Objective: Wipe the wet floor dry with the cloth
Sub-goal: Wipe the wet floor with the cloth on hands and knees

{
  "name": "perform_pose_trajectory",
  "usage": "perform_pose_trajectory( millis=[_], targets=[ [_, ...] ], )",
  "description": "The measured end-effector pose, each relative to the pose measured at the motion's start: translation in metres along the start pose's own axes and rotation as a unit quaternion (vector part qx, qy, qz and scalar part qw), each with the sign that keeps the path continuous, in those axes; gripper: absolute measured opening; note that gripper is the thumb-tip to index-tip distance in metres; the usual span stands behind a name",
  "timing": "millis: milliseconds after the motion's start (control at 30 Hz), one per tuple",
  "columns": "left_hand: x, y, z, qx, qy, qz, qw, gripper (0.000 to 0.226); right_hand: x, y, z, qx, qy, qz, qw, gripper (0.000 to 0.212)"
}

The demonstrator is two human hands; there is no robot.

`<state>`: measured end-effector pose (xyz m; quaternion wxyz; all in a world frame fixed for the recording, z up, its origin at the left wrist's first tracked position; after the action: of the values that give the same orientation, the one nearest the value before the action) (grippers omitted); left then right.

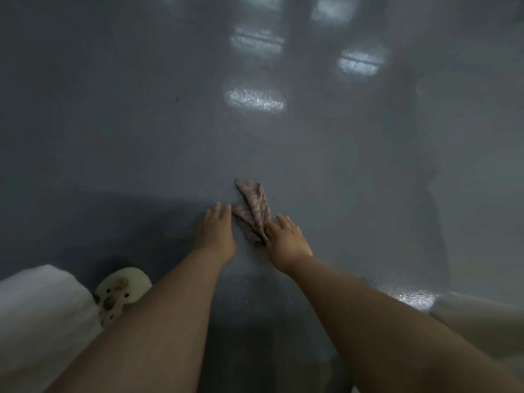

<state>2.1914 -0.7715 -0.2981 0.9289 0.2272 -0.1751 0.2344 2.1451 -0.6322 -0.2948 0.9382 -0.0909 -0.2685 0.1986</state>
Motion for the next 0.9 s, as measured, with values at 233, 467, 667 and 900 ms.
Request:
perform_pose_trajectory(
  millis=[233, 467, 667, 900],
  targets=[
    [0.038, -0.001, 0.039, -0.016, 0.051, -0.077, 0.996, 0.067, 0.054, -0.015, 0.043, 0.043, 0.030, -0.027, 0.998, 0.049],
    [0.052, -0.014, 0.046, -0.039, 0.050, -0.044, 0.997, 0.073, 0.055, -0.033, 0.048, 0.021, 0.076, -0.015, 0.997, 0.047],
    [0.040, -0.002, 0.022, -0.031, 0.028, -0.034, 0.999, 0.069, 0.032, -0.024, 0.023, 0.005, 0.033, -0.019, 0.999, 0.055],
    [0.006, 0.003, 0.003, -0.028, 0.007, -0.032, 0.999, 0.073, -0.024, -0.032, -0.002, -0.035, 0.074, 0.002, 0.997, 0.068]
  ],
)
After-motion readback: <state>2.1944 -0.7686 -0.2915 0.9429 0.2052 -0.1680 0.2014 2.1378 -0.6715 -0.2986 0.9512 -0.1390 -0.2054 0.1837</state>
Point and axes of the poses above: each hand's wrist, its own x-axis away from the middle knuckle, its own z-axis out of the back of the hand, y = z × x, the point moved 6 cm from there along -x, towards the middle knuckle, and after that the axes turned 7 degrees about y, right-handed, at the moved point
